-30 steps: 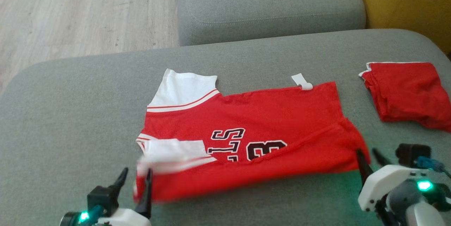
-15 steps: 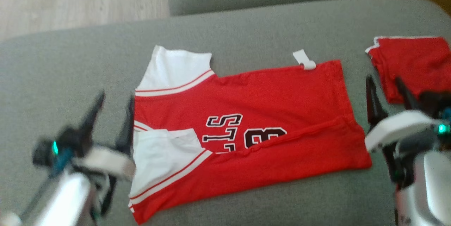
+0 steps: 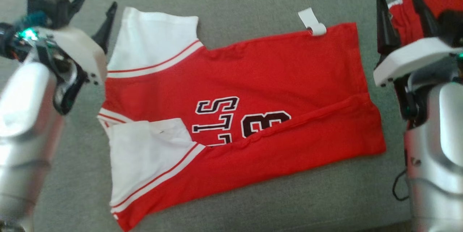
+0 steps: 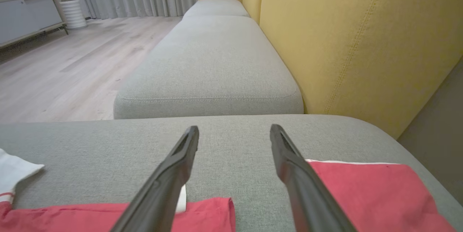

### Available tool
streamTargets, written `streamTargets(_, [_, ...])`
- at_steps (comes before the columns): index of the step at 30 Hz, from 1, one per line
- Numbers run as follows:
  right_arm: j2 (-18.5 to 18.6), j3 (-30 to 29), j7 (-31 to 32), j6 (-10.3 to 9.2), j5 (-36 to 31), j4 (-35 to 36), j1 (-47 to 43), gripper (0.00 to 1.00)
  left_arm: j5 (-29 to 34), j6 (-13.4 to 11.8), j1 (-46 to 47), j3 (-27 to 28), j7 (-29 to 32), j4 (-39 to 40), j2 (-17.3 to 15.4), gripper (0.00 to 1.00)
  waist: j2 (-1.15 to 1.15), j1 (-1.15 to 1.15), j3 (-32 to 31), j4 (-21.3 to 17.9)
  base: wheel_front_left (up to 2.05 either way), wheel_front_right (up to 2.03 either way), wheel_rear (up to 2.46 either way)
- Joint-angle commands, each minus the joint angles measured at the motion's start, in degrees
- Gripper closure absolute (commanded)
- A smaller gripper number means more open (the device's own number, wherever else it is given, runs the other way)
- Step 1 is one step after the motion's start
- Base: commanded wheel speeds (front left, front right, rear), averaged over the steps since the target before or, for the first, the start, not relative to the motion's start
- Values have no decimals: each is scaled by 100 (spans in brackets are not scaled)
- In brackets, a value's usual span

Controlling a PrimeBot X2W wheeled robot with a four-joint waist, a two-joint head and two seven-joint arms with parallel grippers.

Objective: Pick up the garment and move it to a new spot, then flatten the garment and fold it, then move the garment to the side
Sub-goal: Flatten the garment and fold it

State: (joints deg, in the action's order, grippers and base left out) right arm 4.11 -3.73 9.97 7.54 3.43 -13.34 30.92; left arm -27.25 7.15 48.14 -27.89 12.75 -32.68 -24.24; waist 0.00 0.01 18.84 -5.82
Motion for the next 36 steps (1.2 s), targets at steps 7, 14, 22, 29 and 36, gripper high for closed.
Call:
streamTargets(7, [40, 198, -128, -5, -26, -134, 470, 0, -646, 32, 973, -445, 740, -548, -400, 0, 0, -1, 540, -300, 0, 0, 0])
streamTargets(14, [3, 254, -258, -5, 8, -292, 574, 0, -1025, 33, 1209, -904, 826, -848, -543, 0, 0, -1, 659, -396, 0, 0, 0])
streamTargets(22, [-18, 222, -323, -5, -17, -370, 672, 0, -1502, 33, 1373, -1478, 987, -1029, -614, 0, 0, -1, 755, -466, 0, 0, 0])
streamTargets(29, [21, 217, -305, -5, -86, -383, 734, 0, -2038, 34, 1427, -1719, 1126, -1084, -601, 100, 0, -1, 758, -401, 0, 0, 0])
streamTargets(36, [312, 474, -161, -5, 70, -515, 681, 0, -2048, 34, 1468, -1652, -258, -1036, -418, 100, 0, -1, 390, -52, 0, 0, 0])
